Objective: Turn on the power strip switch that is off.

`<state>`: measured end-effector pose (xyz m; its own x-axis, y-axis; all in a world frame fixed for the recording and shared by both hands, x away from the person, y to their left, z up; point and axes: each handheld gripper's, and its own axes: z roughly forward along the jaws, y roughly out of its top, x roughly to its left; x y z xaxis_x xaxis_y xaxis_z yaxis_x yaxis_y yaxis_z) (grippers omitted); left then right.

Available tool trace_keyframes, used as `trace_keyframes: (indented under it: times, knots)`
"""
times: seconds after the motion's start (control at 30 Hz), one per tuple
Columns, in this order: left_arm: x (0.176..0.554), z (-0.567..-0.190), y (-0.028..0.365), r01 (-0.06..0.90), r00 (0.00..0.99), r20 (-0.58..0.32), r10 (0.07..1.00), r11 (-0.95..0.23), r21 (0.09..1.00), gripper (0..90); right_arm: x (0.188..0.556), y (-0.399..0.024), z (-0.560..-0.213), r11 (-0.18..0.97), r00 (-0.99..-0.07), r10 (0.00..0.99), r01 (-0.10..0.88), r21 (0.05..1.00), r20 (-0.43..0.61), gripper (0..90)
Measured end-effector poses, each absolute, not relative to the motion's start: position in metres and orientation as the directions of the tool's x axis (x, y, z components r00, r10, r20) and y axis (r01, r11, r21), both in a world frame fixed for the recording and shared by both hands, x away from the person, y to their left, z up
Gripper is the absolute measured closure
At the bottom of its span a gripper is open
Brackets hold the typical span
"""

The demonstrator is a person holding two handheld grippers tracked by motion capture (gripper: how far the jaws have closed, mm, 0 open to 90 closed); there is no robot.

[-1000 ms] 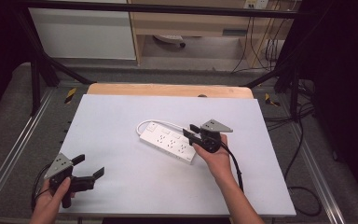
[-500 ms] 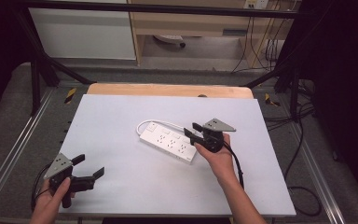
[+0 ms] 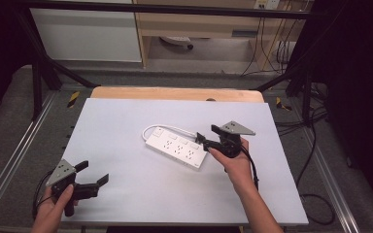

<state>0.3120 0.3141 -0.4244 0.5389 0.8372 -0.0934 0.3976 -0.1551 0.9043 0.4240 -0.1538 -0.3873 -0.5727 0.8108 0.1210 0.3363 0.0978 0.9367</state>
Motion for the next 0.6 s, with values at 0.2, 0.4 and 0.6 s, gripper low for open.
trace_keyframes:
  times: [0.2,0.4,0.6]
  knots:
    - [0.312,-0.424,0.314,0.397,0.536,-0.089,0.840,-0.158,0.904,5.4,0.422,-0.163,-0.383,0.083,-0.558,0.820,0.340,0.937,0.130,17.3]
    - [0.312,-0.425,0.314,0.400,0.537,-0.093,0.839,-0.155,0.903,5.4,0.417,-0.172,-0.379,0.071,-0.540,0.830,0.348,0.935,0.138,4.8]
    - [0.312,-0.425,0.314,0.402,0.534,-0.097,0.840,-0.152,0.903,5.4,0.410,-0.185,-0.375,0.061,-0.542,0.830,0.324,0.944,0.132,2.0]
